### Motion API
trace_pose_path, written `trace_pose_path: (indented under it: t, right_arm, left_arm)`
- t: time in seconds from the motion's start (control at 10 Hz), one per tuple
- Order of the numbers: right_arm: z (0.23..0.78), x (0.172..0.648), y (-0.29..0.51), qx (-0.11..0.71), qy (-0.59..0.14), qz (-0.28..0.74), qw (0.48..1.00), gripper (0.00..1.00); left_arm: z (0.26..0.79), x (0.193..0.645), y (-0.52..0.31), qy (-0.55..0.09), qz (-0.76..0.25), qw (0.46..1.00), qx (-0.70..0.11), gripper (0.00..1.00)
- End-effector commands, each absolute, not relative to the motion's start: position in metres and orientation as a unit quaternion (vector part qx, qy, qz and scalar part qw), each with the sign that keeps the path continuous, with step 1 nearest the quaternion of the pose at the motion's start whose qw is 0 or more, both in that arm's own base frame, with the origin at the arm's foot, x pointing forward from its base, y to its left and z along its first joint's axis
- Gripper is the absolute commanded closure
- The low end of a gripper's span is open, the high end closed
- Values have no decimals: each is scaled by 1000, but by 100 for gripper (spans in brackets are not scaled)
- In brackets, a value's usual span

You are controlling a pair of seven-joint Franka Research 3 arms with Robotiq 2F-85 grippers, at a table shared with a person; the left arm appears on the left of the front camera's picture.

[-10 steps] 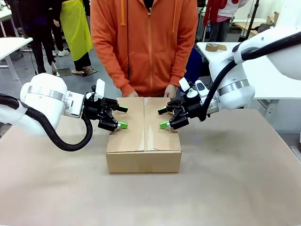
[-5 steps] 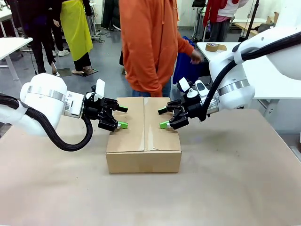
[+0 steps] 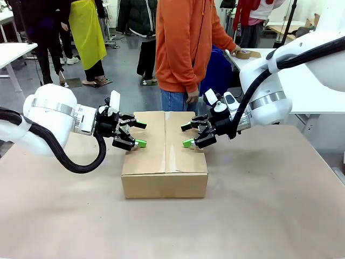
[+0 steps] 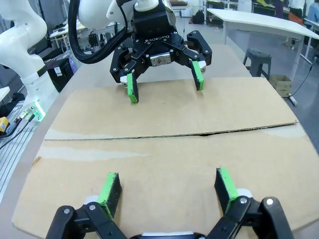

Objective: Pack the gift set into the box.
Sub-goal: Press and hold the closed box until the human finishes sealing it.

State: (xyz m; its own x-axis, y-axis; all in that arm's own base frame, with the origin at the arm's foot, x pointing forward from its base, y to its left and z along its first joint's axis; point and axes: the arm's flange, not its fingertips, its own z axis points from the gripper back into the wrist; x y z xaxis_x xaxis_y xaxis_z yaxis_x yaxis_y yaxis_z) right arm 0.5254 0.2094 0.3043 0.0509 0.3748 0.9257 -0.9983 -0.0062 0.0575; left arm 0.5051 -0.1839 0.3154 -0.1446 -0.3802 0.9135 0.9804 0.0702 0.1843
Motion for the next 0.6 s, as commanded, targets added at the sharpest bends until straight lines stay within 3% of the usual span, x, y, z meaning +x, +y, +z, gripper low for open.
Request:
trace_pose_path:
  t: [0.0, 0.5]
  right_arm:
    - [301, 525, 209, 412, -378, 579, 593, 0]
    - [301, 525, 209, 412, -378, 579, 593, 0]
  left_arm:
    - [312, 504, -182, -465, -602, 564, -323, 0]
    - [312, 504, -182, -465, -602, 564, -323, 0]
